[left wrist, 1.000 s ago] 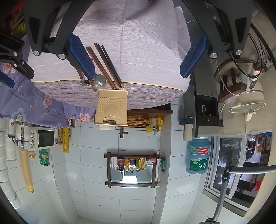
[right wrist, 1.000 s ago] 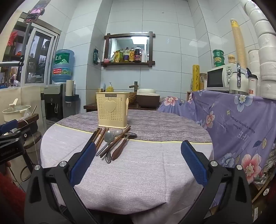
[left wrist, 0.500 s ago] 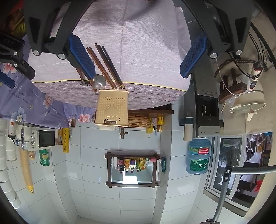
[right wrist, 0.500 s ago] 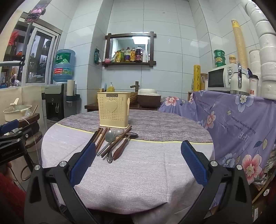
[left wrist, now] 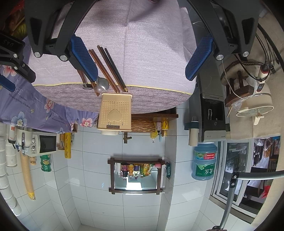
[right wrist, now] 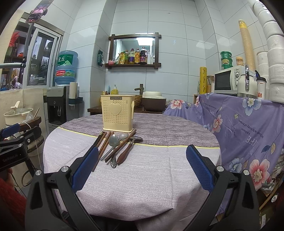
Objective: Organize utensils
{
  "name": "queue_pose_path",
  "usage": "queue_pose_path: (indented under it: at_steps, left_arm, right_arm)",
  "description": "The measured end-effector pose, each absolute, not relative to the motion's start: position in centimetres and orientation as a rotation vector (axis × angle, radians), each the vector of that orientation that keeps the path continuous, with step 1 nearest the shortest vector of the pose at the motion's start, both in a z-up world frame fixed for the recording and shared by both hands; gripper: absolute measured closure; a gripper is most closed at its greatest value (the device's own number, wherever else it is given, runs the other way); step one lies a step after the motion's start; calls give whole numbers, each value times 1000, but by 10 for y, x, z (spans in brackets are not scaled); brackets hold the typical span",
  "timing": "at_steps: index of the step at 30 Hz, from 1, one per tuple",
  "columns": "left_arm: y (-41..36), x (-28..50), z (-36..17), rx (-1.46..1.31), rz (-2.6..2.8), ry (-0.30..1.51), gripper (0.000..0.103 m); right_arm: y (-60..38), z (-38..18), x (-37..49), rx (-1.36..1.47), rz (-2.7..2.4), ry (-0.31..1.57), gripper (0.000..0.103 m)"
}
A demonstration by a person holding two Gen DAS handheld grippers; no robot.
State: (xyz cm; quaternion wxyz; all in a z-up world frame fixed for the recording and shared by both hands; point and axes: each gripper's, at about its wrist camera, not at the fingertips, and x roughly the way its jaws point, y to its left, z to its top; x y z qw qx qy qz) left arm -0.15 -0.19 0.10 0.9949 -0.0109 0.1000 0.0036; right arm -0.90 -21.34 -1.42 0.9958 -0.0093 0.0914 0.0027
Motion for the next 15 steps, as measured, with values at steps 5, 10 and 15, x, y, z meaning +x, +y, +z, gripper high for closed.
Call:
queue_pose_path:
  at_steps: [5,10,15]
  left_arm:
    - [-2,-2,1,-21,9,199,5]
    - [-2,-1,0,-20,9,199,5]
    - [-2,-1,0,-19,9,200,5]
  right_arm:
    - [-213,-14,-9,-19,5,183,6]
    - [-213,-14,-9,-19,5,183,6]
    - [-213,-14,-9,-18,5,182,6]
